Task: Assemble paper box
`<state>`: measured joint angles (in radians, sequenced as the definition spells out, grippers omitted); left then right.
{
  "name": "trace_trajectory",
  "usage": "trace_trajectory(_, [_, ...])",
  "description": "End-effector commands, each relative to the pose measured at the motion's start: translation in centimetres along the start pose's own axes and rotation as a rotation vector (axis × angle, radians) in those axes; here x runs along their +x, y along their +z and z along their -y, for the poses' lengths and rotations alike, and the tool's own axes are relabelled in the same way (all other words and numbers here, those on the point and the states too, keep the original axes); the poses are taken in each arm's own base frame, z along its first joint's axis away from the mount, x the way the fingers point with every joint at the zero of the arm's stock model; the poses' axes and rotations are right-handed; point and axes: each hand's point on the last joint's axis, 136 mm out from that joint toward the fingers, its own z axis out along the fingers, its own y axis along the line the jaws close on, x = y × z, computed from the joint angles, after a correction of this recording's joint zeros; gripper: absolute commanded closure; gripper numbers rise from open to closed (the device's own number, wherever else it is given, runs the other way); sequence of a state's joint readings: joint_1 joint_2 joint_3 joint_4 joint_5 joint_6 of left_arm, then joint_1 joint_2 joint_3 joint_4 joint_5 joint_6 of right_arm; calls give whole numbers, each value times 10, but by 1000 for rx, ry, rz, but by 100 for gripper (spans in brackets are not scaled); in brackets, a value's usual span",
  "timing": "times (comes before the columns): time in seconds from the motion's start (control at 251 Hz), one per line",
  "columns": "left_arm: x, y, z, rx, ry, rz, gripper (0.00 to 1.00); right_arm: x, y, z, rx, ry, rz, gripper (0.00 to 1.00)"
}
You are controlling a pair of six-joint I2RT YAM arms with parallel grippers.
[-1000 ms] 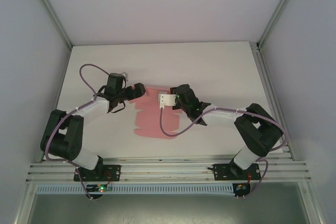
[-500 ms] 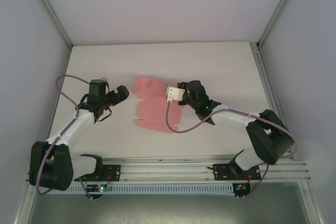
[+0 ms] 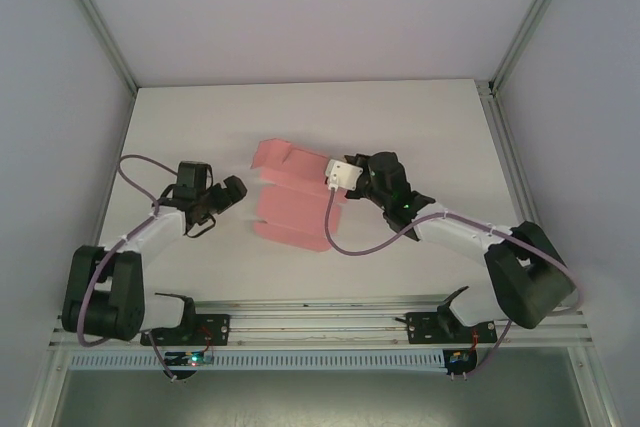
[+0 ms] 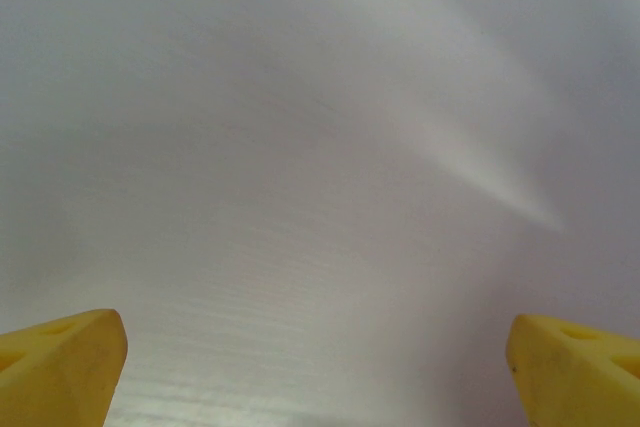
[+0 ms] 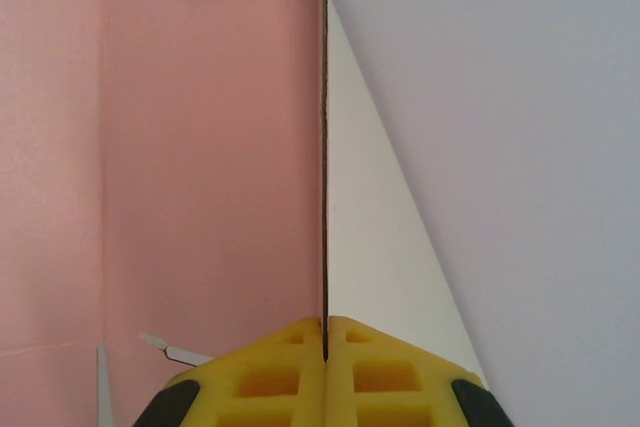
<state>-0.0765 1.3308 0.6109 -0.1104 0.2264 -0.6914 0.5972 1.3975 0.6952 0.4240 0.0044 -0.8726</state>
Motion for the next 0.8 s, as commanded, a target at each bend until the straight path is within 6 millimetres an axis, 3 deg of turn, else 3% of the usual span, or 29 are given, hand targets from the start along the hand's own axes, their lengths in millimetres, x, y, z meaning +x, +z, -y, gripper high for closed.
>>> trace_trajectory(0.0, [-13, 7, 20, 108, -26, 24, 3, -8, -7, 1, -5, 51, 58, 100])
trace_trajectory(0.327, [-19, 13, 58, 330, 21, 34, 1, -8, -8, 0, -16, 71, 69, 100])
trace_trajectory(0.798, [11, 3, 105, 633, 184, -39, 2, -6, -4, 10, 23, 177, 53, 100])
